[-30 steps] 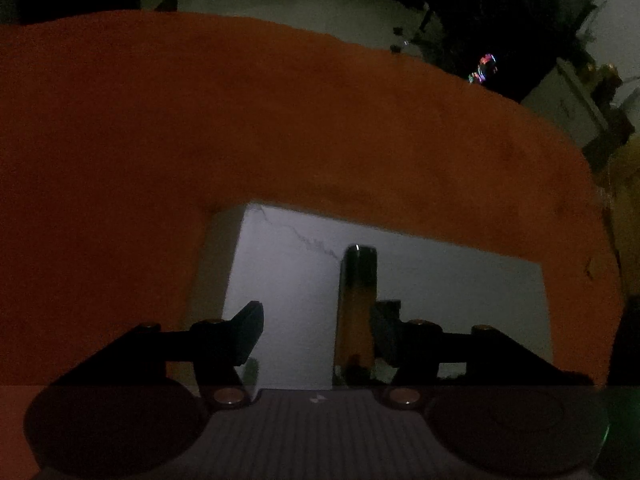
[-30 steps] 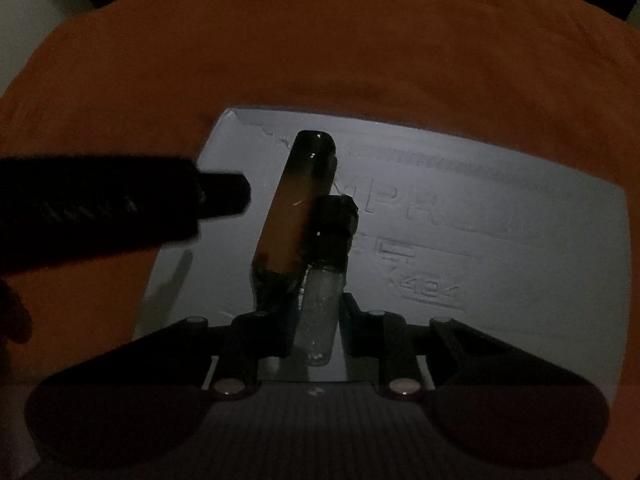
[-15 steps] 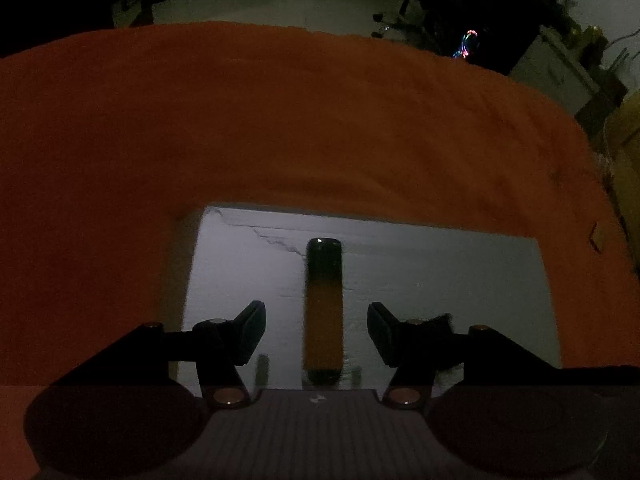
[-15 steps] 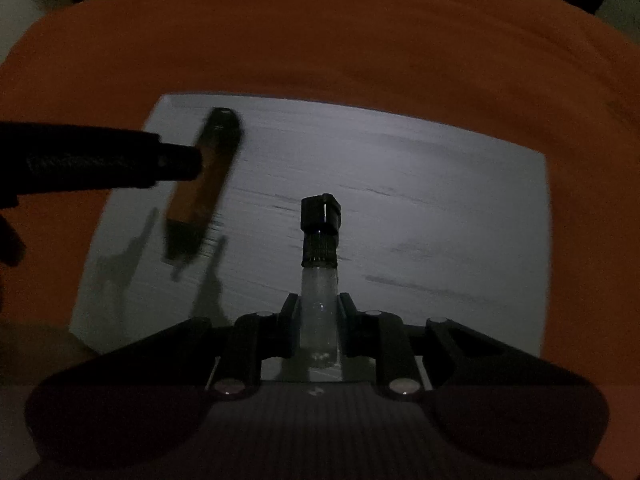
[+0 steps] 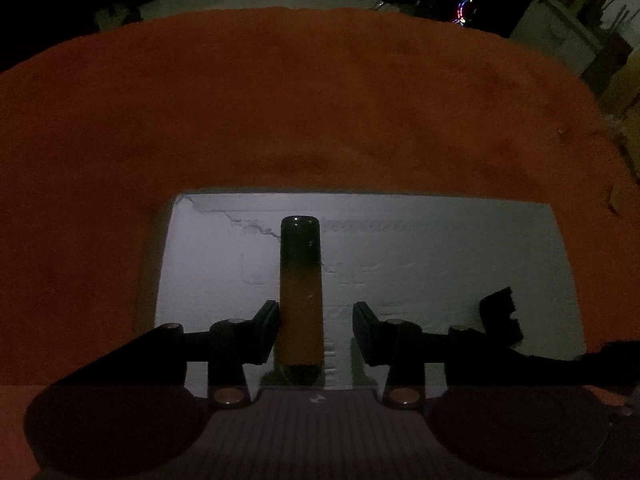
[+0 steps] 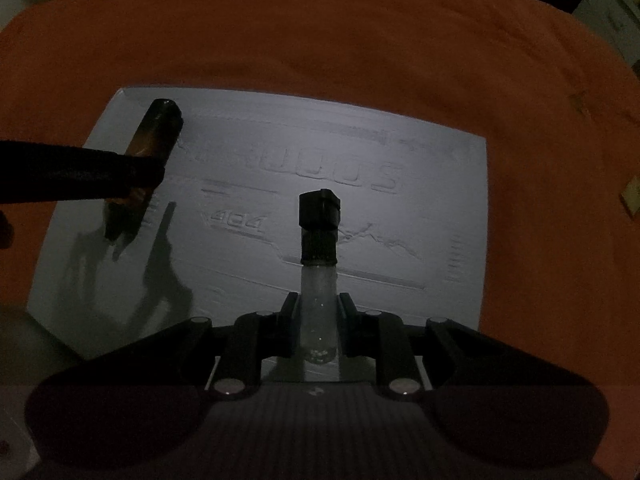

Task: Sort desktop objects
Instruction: 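Close the right tool on the clear vial while the left tool grips the orange-black tube, then lift the clear vial with the right tool while the left tool lifts the tube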

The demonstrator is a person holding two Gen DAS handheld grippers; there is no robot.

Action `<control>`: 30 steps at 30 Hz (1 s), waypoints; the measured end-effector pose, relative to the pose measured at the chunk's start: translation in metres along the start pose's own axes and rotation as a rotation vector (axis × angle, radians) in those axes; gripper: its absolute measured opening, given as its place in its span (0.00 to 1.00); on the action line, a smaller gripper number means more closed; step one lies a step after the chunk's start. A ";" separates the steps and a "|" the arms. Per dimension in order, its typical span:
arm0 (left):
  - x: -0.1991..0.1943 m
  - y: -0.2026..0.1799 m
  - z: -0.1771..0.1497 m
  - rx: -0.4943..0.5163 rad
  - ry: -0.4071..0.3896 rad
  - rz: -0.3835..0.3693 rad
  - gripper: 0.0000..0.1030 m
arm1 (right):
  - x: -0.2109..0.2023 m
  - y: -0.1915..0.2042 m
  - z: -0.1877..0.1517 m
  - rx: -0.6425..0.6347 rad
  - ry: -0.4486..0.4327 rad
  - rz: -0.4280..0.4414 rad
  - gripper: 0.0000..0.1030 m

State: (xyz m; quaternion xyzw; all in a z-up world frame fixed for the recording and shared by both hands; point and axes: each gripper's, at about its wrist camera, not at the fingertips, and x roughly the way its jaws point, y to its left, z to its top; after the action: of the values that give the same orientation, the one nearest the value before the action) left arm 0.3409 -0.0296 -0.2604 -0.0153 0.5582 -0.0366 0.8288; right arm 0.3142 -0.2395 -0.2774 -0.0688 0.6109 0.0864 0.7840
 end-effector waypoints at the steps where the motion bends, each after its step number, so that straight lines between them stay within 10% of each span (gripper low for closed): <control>1: 0.001 -0.001 0.001 0.003 0.002 0.007 0.35 | 0.001 0.001 0.001 0.000 0.003 0.000 0.22; 13: 0.009 -0.006 -0.001 -0.009 -0.001 0.040 0.36 | -0.003 -0.004 0.027 0.056 -0.044 0.053 0.54; 24: 0.021 -0.003 0.002 -0.007 0.013 0.031 0.43 | 0.014 0.002 0.028 0.029 -0.038 0.033 0.52; 27: 0.022 0.000 0.001 -0.014 0.019 0.012 0.25 | 0.016 0.002 0.026 0.029 -0.038 0.039 0.24; 30: 0.020 0.002 -0.001 0.011 0.014 -0.006 0.21 | 0.017 0.001 0.024 0.023 -0.041 0.035 0.22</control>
State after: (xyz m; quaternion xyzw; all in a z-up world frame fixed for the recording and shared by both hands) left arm 0.3478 -0.0290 -0.2794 -0.0123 0.5638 -0.0425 0.8247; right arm 0.3403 -0.2322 -0.2881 -0.0473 0.5968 0.0943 0.7954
